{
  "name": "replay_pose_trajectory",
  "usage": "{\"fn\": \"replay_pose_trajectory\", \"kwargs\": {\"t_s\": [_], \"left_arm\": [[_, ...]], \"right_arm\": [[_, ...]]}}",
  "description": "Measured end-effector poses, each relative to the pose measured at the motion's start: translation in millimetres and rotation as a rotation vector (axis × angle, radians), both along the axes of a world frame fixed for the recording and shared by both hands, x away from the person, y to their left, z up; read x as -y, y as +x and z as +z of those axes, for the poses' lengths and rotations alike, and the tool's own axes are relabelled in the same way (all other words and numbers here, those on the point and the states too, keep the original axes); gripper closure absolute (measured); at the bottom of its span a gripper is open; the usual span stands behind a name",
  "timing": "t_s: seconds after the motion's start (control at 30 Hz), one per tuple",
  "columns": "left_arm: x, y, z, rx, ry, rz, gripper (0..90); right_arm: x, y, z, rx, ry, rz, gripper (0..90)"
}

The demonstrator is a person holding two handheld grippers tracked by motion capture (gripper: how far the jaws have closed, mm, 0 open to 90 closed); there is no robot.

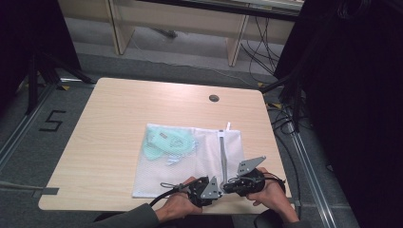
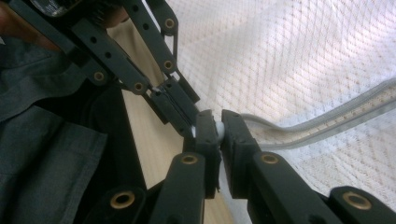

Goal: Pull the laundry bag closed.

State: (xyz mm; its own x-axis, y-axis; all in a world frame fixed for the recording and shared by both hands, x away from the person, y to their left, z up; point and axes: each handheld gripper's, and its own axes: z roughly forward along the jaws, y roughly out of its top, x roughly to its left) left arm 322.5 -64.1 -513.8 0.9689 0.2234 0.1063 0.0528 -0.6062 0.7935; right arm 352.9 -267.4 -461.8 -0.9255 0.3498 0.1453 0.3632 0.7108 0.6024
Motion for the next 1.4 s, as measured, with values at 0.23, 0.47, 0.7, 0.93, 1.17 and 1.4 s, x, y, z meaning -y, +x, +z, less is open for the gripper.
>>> {"fn": "replay_pose_trajectory", "kwargs": {"t_s": [0.23,0.47,0.7,0.93,1.17,1.4], "left_arm": [[-0.1,-1.1,0.3,0.009,0.015,-0.007,89.0],[-0.7,-2.0,-0.9,0.009,0.038,-0.022,89.2],[0.0,-3.6,-2.6,0.003,0.038,-0.03,89.3],[-0.5,-2.4,-2.1,-0.006,0.026,-0.036,89.3],[-2.1,0.4,-1.7,-0.006,0.035,-0.046,89.3],[-3.3,1.3,-2.7,-0.045,-0.002,-0.03,89.3]], "right_arm": [[-0.7,3.9,-3.1,-0.021,-0.015,0.001,86.2],[-3.0,7.3,-8.0,-0.039,-0.028,0.007,86.3],[-2.2,9.9,-13.2,-0.082,-0.029,-0.013,86.3],[-4.2,10.4,-15.7,-0.108,-0.044,-0.025,86.3],[-4.7,12.5,-16.8,-0.11,-0.037,-0.021,86.4],[-4.6,14.1,-16.4,-0.105,-0.04,-0.023,86.4]]}}
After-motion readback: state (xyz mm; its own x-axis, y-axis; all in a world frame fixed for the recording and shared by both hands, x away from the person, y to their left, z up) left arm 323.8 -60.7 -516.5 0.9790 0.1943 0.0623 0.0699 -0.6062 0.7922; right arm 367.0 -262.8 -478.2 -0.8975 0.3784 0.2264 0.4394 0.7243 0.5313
